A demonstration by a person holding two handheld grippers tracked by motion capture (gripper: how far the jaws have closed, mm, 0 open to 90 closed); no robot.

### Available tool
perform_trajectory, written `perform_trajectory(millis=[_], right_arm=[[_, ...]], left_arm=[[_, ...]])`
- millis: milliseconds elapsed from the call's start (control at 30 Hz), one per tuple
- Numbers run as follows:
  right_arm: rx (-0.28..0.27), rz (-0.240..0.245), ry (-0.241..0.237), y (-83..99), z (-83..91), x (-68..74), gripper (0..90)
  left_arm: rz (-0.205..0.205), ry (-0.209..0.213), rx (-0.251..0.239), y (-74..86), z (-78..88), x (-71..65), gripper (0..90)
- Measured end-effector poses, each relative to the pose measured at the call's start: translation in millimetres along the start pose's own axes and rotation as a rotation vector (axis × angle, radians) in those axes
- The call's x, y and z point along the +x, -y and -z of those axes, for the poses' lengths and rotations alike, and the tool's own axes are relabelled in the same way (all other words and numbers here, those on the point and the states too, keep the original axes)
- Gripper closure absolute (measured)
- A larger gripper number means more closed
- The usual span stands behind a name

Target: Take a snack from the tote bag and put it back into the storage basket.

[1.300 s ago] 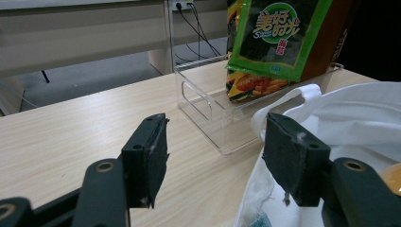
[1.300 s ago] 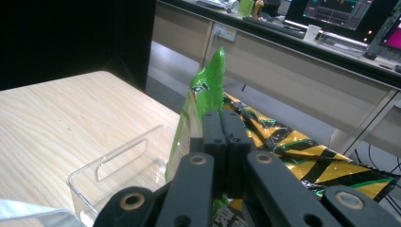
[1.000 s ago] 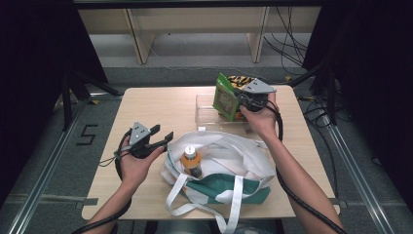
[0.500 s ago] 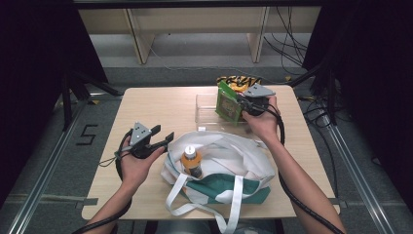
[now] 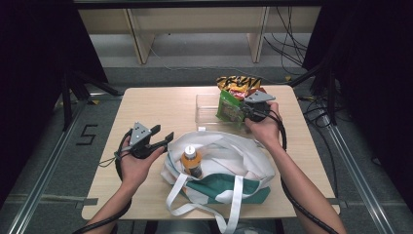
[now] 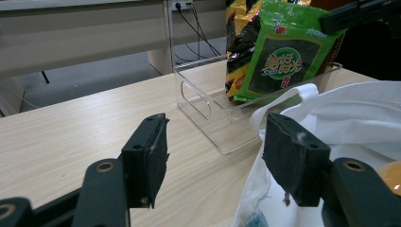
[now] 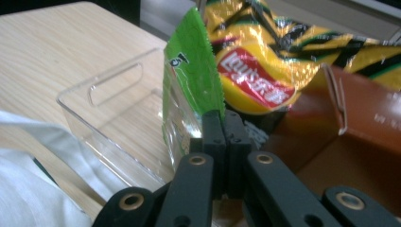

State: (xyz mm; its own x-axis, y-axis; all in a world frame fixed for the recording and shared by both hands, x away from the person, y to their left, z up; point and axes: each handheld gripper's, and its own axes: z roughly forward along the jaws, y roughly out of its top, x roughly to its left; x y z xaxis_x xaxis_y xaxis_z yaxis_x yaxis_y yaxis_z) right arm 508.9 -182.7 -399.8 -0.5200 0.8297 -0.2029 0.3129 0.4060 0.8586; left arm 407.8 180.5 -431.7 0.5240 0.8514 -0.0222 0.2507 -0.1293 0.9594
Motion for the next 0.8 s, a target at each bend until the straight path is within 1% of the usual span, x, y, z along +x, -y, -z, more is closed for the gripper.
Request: perform_trajectory(millis=[33,100,133,167,200,233,300,333,367,400,433,500,533,567,600,633,667,700,767,800], right_arm=[[0.010,0.011,0.002,1.4,-0.2,-1.1,90.0],[0.022,-0.004,0.007,3.8,-1.5,-0.4,89.8],[0.030,0.009,0.007,5.1,-1.7,-1.5,89.4],[0.052,-0.015,-0.004,5.7,-1.1,0.0,88.8],[0.045,0.000,0.004,6.4,-1.3,-1.8,88.5],[0.023,-0.008,0.013,7.2,-2.7,-0.8,87.9],[0.026,0.000,0.017,6.5,-1.9,-1.6,86.5],[0.035,-0.009,0.016,5.7,-0.9,-1.6,85.2],[0.033,-0.006,0.019,5.5,-0.6,-2.1,83.2],[0.031,-0.012,0.013,5.3,-0.2,-1.7,82.5],[0.045,-0.020,0.000,5.0,1.0,-0.8,81.9],[0.027,-0.005,0.018,5.5,2.0,-0.6,80.4],[0.039,0.015,0.016,5.1,3.9,-2.0,79.4],[0.023,0.011,0.020,5.8,3.5,-1.2,78.5],[0.020,-0.003,0.024,5.8,3.9,0.3,77.8],[0.032,-0.011,0.010,5.5,5.0,1.1,76.8],[0.029,-0.016,0.006,5.1,5.4,1.8,75.9],[0.019,0.006,0.024,4.3,6.7,0.9,75.3],[0.011,-0.002,0.015,1.7,9.3,2.9,74.0],[-0.005,0.006,0.026,0.2,10.8,3.0,73.0]], left_arm=[[0.000,0.000,0.000,0.0,0.0,-0.1,39.9],[-0.001,0.000,0.001,0.0,0.2,0.0,39.9],[0.000,0.000,0.001,0.2,0.1,0.0,39.9],[0.001,-0.001,0.001,0.3,0.0,0.0,39.9],[0.001,-0.001,0.002,0.3,0.0,0.0,39.9],[0.002,0.000,0.002,0.4,-0.1,-0.1,39.9],[0.000,0.001,0.001,0.1,-0.2,-0.2,39.9],[0.000,0.001,0.001,-0.2,-0.1,-0.4,39.9],[-0.001,0.000,0.002,-0.3,0.2,-0.5,39.9],[0.000,0.000,0.002,-0.5,0.4,-0.5,39.9],[0.000,0.000,0.000,-0.5,0.5,-0.5,39.9],[-0.002,0.000,0.000,-0.9,1.1,-0.5,39.8],[-0.001,0.000,-0.001,-1.1,1.2,-0.6,39.8],[-0.003,0.001,-0.002,-1.3,1.3,-0.7,39.9],[0.000,0.001,-0.004,-1.4,1.5,-1.1,39.8],[-0.001,0.001,-0.004,-1.7,1.8,-1.5,39.8],[-0.003,0.003,-0.006,-2.1,2.0,-1.7,39.8],[-0.001,0.003,-0.009,-2.3,2.2,-2.0,39.8],[-0.001,0.004,-0.009,-2.8,2.4,-2.2,39.8],[0.000,0.005,-0.009,-2.9,2.3,-2.2,39.8]])
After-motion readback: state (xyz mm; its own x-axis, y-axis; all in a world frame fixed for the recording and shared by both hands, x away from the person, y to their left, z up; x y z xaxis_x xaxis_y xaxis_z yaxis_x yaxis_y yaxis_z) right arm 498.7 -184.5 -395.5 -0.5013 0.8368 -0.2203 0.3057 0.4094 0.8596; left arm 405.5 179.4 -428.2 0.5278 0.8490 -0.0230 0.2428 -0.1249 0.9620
